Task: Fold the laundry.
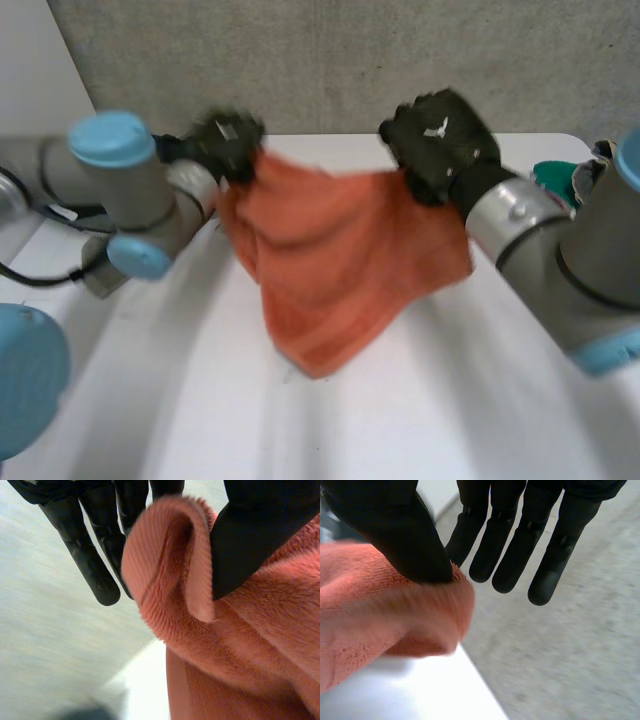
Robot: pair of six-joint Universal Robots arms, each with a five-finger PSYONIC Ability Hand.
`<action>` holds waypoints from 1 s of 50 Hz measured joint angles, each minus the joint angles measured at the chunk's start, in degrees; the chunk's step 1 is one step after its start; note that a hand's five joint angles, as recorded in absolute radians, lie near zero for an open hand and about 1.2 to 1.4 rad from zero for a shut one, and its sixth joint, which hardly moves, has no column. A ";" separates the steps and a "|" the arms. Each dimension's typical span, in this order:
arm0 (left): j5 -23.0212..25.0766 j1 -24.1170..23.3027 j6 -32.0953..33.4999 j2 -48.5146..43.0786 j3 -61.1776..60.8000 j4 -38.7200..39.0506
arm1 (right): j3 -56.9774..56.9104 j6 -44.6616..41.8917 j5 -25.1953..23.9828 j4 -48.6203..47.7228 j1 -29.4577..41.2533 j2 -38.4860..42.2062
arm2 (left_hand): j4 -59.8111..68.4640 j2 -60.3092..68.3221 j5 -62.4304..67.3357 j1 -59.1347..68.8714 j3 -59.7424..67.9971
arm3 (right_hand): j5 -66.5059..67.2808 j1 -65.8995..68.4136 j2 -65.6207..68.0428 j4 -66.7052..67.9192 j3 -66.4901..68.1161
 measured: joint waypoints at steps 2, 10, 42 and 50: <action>-3.44 0.32 -2.12 3.05 -0.18 3.93 | -3.56 -1.10 1.72 -0.47 -0.55 2.23 | 0.00 0.00 1.20 1.14 0.17 | 0.00 0.00 0.00 0.00 0.00; -8.97 0.54 -8.74 18.28 -8.20 10.31 | -18.57 -3.05 8.16 -7.01 -0.96 8.58 | 0.01 0.00 2.48 1.75 0.53 | 0.00 0.00 0.01 0.01 0.00; -18.77 -0.07 2.00 34.71 -67.72 12.42 | 14.60 -13.41 4.25 1.91 -4.81 8.67 | 0.04 0.13 2.48 1.76 0.53 | -24.66 -25.29 -26.17 -24.18 -25.32; -16.64 0.31 1.74 40.46 -67.64 12.26 | 13.28 -3.76 3.66 7.22 -7.55 1.80 | 0.04 0.13 2.48 1.76 0.53 | -50.02 -46.46 -50.10 -51.26 -51.08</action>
